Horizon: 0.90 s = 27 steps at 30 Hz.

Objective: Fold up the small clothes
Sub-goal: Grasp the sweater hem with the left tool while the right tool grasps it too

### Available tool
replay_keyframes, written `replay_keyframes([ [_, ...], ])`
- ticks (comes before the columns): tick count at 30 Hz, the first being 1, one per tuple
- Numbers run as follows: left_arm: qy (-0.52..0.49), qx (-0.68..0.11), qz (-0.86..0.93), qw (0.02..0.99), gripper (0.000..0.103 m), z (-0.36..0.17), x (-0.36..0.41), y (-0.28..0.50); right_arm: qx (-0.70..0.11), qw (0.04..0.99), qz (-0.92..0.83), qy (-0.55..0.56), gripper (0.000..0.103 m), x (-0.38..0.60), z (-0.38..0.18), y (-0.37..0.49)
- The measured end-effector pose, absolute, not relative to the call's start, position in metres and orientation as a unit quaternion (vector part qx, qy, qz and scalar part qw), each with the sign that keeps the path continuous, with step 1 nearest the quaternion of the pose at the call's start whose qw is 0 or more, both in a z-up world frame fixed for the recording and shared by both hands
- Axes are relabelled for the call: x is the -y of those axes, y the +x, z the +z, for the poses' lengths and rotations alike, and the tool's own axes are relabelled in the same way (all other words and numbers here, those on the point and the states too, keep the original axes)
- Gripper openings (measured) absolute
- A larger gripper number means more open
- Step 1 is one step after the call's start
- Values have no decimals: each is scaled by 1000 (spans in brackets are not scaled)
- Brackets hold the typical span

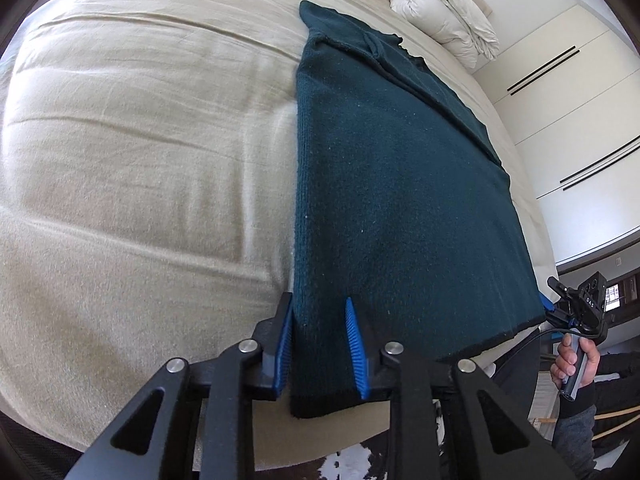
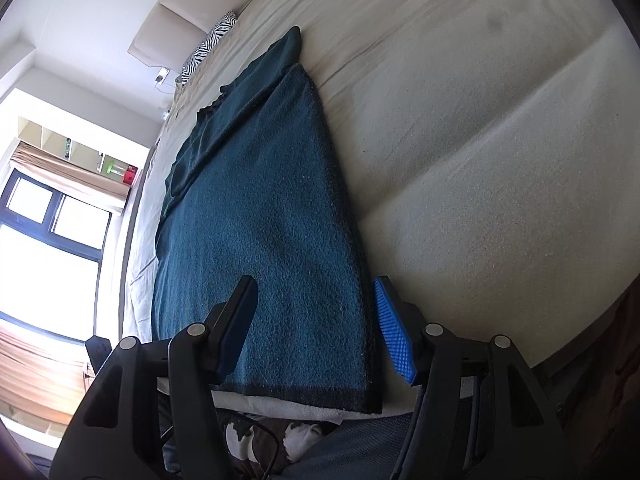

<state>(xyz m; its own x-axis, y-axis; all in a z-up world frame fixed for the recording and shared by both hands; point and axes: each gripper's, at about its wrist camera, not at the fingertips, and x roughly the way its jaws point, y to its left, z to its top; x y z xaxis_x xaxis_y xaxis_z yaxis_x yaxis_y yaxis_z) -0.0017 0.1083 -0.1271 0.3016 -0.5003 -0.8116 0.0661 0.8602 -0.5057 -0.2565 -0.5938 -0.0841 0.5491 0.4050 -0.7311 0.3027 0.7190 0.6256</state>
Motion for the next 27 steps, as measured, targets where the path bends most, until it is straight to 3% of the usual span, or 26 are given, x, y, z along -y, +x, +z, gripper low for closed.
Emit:
replay_keyframes([
  [5, -186, -569, -181, 780, 29, -125, -103, -1, -477, 796, 30, 372, 59, 592, -83, -260],
  [6, -179, -571, -179, 781, 19, -125, -102, -1, -479, 795, 30, 370, 59, 591, -83, -261],
  [8, -181, -577, -181, 776, 8, -129, -102, -2, -484, 795, 29, 365, 59, 589, -82, -262],
  [19, -193, -572, -189, 774, 6, -128, -105, -2, -520, 781, 16, 344, 54, 588, -76, -269],
  [25, -196, -569, -194, 774, 6, -128, -107, -3, -534, 768, 16, 353, 46, 594, -77, -275],
  [27, -197, -569, -195, 774, 6, -128, -107, -3, -538, 764, 17, 355, 37, 595, -78, -278],
])
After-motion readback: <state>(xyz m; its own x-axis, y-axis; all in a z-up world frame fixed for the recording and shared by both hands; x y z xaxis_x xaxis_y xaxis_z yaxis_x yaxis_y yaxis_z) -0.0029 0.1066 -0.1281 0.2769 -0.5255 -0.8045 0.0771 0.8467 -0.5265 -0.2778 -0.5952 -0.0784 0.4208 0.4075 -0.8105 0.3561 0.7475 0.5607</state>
